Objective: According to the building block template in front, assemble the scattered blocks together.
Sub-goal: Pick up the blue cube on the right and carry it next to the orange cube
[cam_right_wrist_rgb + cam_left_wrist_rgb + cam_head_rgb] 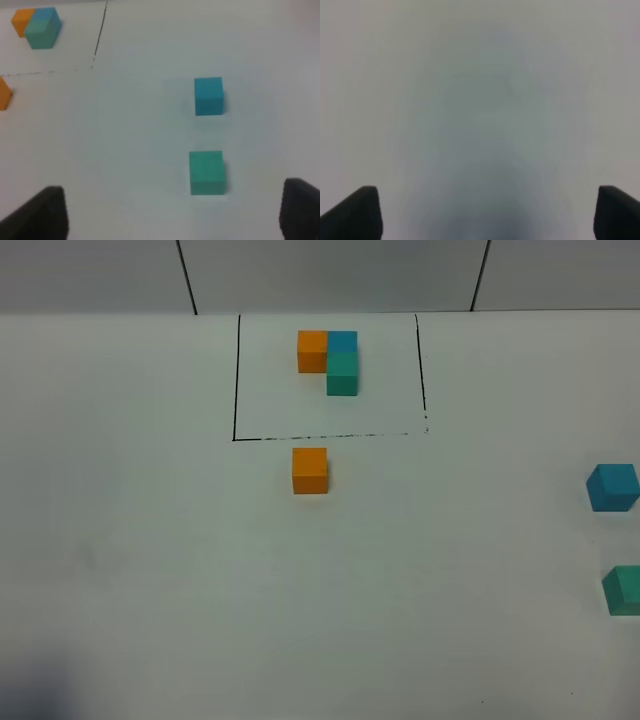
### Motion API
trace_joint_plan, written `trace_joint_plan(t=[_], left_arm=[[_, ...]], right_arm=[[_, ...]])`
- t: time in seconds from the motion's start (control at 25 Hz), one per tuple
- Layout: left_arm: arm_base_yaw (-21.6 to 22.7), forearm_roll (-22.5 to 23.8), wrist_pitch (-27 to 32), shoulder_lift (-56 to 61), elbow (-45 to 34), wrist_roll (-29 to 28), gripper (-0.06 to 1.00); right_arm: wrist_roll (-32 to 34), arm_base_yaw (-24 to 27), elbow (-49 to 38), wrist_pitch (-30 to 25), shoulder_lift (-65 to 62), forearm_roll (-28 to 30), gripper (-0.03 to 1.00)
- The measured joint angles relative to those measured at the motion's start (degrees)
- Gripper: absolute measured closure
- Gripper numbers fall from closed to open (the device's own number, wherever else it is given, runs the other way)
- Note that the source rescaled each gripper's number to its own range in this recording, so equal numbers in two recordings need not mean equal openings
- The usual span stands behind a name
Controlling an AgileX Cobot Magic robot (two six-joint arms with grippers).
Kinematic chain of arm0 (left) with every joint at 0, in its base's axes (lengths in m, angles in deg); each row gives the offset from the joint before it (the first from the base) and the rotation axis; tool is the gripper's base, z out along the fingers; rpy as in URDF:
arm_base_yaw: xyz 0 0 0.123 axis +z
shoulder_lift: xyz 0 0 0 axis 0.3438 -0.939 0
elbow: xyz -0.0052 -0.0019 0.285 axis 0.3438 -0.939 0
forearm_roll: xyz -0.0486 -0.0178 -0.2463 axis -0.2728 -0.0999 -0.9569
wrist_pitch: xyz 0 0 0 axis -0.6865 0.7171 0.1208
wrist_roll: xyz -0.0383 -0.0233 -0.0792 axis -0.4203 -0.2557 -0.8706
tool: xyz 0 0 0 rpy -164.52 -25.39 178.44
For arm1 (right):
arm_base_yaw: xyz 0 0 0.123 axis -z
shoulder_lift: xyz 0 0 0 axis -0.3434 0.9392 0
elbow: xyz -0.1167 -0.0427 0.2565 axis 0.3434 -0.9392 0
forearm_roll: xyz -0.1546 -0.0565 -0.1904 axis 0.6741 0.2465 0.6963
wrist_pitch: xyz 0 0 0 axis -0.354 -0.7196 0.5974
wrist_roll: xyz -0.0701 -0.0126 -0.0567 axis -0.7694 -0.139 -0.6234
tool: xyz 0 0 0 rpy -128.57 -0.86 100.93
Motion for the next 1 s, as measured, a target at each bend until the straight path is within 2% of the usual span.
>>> trace_joint_plan(t=[0.28,0.48,0.72,1.0], left_arm=[[0.0,-2.9,-2.9,11.6,-6.6,1.3,0.06],[0.0,-5.9,-4.3,17.1,-7.4,4.8,0.09],[0.0,-6.9,-4.5,17.3,-7.4,6.0,0.16],[0.0,-6.9,-4.5,17.3,-7.4,6.0,0.16]], right_arm=[[0.0,0.0,0.0,0.0,0.0,0.0,0.24],[0.3,0.0,0.0,0.0,0.0,0.0,0.24],[0.4,0.0,0.0,0.0,0.0,0.1,0.24],[0.5,0.0,0.0,0.0,0.0,0.1,0.24]])
